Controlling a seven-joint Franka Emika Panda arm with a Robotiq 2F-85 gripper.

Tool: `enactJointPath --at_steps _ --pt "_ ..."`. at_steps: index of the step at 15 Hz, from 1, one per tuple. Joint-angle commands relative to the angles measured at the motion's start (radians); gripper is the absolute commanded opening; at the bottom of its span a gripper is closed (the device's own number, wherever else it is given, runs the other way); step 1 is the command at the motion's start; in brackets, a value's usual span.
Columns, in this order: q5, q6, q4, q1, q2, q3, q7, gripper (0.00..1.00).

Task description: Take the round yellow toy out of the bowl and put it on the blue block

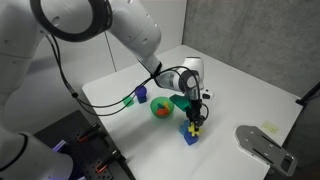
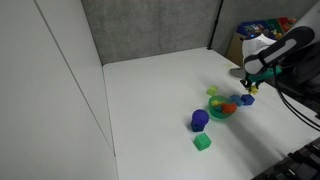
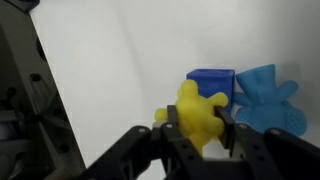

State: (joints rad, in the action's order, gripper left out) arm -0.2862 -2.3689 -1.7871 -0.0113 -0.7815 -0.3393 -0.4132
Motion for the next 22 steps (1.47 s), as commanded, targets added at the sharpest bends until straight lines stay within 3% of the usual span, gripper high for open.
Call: enactJointPath --at_steps 1,14,15,17,22 --pt "-0.018 0.014 0.067 0.024 -0.058 -0.017 -0.029 0.16" --pt "-0.014 0.006 0.100 0.034 -0.108 -0.034 -0.024 0.18" --pt "-0.013 0.006 0.098 0.034 -0.107 -0.033 -0.022 0.65" --pt "-0.012 0.005 0.094 0.034 -0.102 -0.031 -0.018 0.66" --pt "-0.010 -0.003 0.078 0.042 -0.075 -0.023 -0.009 1.00"
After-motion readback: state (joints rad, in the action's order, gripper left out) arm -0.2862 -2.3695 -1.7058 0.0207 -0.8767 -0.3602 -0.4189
